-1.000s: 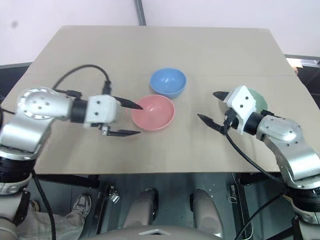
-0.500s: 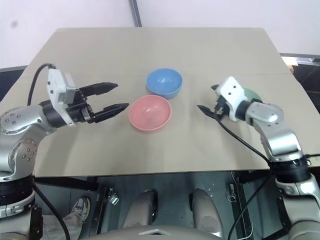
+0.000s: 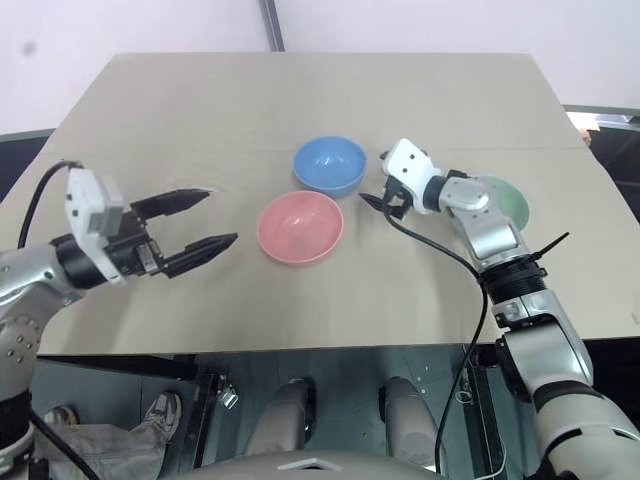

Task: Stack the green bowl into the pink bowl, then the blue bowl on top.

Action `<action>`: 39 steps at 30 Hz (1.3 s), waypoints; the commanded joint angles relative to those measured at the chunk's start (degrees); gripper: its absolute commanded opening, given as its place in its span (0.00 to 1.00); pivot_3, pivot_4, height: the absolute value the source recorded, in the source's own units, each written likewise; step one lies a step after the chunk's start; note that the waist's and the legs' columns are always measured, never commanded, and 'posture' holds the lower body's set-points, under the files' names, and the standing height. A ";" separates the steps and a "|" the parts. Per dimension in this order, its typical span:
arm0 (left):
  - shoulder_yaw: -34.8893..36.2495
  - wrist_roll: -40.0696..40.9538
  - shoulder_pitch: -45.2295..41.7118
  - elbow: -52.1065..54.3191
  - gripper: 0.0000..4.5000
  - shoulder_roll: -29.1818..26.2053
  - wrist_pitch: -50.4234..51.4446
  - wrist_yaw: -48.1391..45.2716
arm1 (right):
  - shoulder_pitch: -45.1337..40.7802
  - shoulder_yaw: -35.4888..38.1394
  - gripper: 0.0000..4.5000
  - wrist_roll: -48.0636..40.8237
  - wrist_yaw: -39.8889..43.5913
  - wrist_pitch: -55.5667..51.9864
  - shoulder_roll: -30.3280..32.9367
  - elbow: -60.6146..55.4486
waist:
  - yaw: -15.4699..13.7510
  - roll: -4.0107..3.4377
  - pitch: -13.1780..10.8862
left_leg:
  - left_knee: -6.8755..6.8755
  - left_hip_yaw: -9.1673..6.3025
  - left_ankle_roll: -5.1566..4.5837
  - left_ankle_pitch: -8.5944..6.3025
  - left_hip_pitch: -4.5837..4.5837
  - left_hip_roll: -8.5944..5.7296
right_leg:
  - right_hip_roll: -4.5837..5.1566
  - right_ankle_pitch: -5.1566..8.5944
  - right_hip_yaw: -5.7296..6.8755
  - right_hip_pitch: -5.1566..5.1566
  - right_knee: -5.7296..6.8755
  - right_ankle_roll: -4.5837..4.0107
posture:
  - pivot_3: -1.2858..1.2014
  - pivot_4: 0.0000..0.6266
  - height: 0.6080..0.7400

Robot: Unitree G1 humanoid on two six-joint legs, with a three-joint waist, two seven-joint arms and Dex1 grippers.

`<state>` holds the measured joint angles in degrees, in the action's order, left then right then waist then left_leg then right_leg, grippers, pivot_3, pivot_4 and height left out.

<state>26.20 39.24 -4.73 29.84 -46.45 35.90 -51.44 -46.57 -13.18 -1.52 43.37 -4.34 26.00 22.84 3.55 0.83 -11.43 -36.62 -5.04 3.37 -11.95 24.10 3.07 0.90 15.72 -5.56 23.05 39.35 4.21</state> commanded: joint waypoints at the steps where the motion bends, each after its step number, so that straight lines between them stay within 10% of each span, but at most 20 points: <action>1: 2.91 1.85 -0.10 2.30 0.99 -1.52 -1.25 -0.29 | 1.77 4.68 1.00 -0.67 -1.09 -5.45 3.60 -7.47 | -0.30 0.00 0.00 | 0.00 0.00 0.00 0.00 -0.01 0.00 | 0.00 0.00 0.00 0.00 0.01 0.00 | 0.52 0.24 1.00; 11: -5.78 0.13 -5.41 -3.78 0.99 -1.04 -4.71 -2.47 | 20.25 17.57 1.00 -1.86 -14.32 -51.69 6.12 -47.99 | -0.98 -0.01 0.00 | 0.09 0.04 0.00 0.00 -0.10 0.00 | -0.02 0.04 -0.06 0.00 0.03 -0.04 | 0.52 0.24 1.00; 19: -8.93 0.95 -11.43 -10.55 1.00 -3.30 -9.10 -12.69 | 18.64 17.40 0.88 -3.12 -18.81 -67.92 3.71 -48.87 | -0.50 0.03 0.02 | 0.10 0.20 0.07 0.05 -0.22 0.01 | -0.05 0.04 -0.22 0.00 0.04 -0.04 | 0.52 0.24 1.00; 27: -5.54 6.11 -7.22 -9.70 1.00 -8.36 -6.60 -21.55 | 18.54 13.38 0.04 -3.94 -17.55 -63.11 6.88 -43.87 | 0.03 0.03 0.02 | 0.35 0.20 0.06 0.04 -0.11 0.03 | -0.03 0.05 -0.20 0.03 -0.34 -0.05 | 0.52 0.24 1.00; 39: 1.37 5.19 2.83 -11.11 1.00 -7.57 -7.26 -19.41 | 12.76 3.32 0.01 -19.39 2.86 -35.51 -1.10 -51.96 | 0.71 -0.04 -0.03 | 0.41 0.22 0.06 0.04 -0.15 0.15 | -0.09 0.05 -0.19 0.04 -0.38 -0.04 | 0.52 0.24 1.00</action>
<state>24.93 44.52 -2.43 18.49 -54.01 29.49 -71.07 -32.25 -8.70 -19.22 44.62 -41.99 25.37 -26.43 4.26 0.79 -11.46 -36.21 -4.82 3.43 -11.91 23.96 3.22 0.82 15.77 -5.75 23.08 38.98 4.17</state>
